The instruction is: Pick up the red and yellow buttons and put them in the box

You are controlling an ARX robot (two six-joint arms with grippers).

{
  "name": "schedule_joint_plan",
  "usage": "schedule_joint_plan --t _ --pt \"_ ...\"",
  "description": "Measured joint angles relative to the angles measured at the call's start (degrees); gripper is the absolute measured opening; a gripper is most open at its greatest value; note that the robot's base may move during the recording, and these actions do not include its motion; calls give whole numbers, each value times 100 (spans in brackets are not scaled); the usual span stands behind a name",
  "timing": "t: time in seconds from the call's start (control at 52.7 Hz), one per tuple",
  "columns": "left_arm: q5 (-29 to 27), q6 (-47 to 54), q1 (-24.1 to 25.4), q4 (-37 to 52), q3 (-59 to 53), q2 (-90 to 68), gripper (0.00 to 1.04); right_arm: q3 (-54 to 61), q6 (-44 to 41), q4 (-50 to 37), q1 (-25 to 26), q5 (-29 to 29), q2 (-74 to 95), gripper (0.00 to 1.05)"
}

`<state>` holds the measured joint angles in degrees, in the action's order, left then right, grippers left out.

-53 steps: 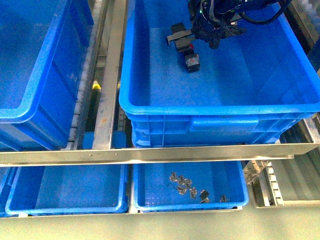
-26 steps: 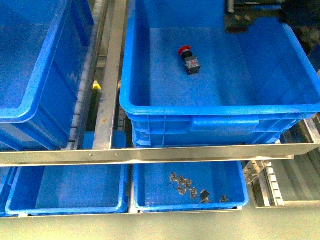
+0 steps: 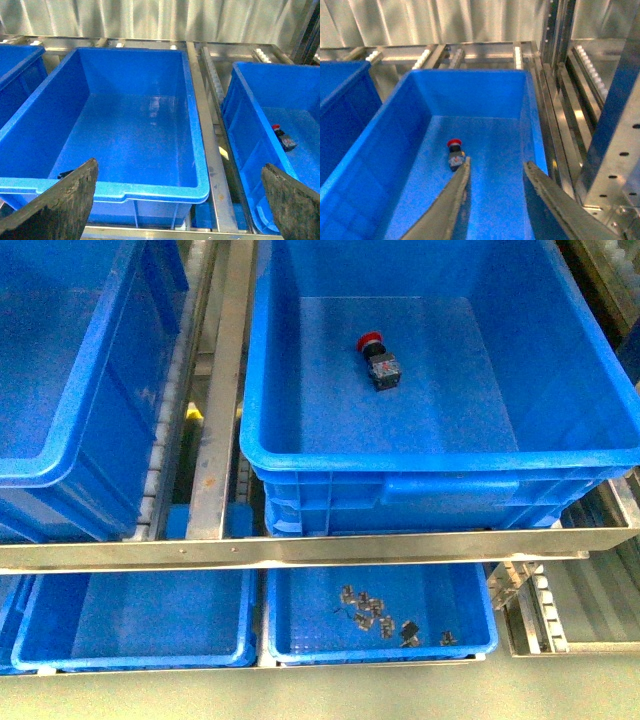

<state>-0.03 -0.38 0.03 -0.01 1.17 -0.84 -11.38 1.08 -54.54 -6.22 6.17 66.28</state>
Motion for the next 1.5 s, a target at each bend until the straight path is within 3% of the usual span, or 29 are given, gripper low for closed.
schedule_joint_plan --t 0.152,0.247,0.361,0.892,1.5 --pt "0 0 0 -2 0 0 97 339 -83 247 129 -133 -529 3" --pt "0 0 0 0 0 0 97 597 -81 138 387 -520 -807 4" --pt "0 0 0 -2 0 0 97 844 -79 321 595 -579 -1073 4" --pt "0 0 0 0 0 0 97 1012 -81 2302 612 -603 -3412 4" --pt "0 0 0 0 0 0 97 1014 -81 3963 614 -603 -5147 4"
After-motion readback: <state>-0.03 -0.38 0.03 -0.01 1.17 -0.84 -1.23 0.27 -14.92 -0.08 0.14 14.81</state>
